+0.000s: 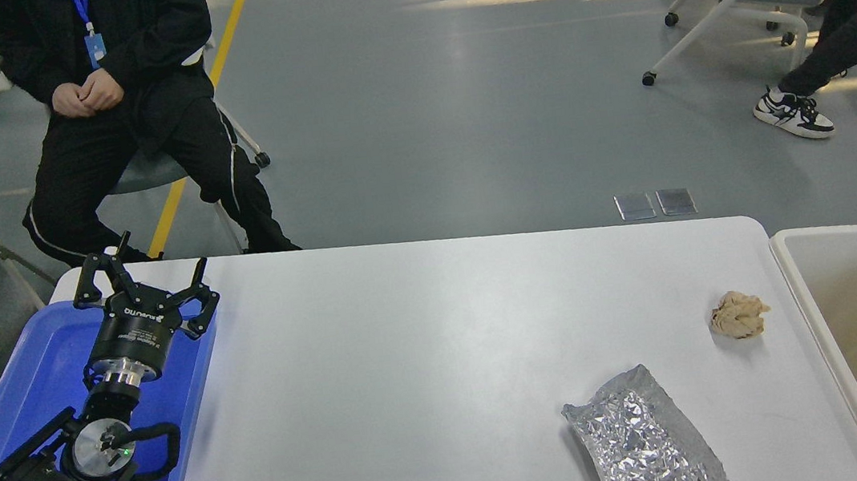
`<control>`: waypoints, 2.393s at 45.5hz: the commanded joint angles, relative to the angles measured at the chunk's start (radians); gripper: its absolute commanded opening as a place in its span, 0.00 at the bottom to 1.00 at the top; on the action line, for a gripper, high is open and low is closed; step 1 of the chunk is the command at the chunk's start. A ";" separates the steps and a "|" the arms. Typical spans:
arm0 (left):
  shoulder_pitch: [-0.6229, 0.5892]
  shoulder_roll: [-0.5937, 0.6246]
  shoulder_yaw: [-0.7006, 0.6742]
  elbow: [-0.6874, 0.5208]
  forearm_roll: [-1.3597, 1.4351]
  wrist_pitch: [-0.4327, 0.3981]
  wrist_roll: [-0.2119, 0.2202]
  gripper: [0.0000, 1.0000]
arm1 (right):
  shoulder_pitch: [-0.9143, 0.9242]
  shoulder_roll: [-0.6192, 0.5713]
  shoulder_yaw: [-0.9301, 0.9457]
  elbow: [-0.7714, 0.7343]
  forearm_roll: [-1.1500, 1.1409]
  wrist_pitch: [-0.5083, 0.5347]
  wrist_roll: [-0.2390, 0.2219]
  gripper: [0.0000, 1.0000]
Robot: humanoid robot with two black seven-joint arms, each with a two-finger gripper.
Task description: Tidy desktop
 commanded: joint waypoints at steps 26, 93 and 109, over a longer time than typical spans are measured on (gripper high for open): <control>0.000 0.000 0.000 0.000 0.000 0.000 0.000 1.00 | -0.084 0.337 0.001 -0.390 0.087 0.003 -0.039 0.22; 0.000 0.000 0.000 0.000 0.000 0.000 0.000 1.00 | -0.157 -0.069 0.662 0.550 0.235 0.147 0.057 1.00; 0.000 0.000 0.000 0.000 0.000 0.000 0.000 1.00 | -0.418 0.124 1.143 0.707 0.059 0.148 0.137 1.00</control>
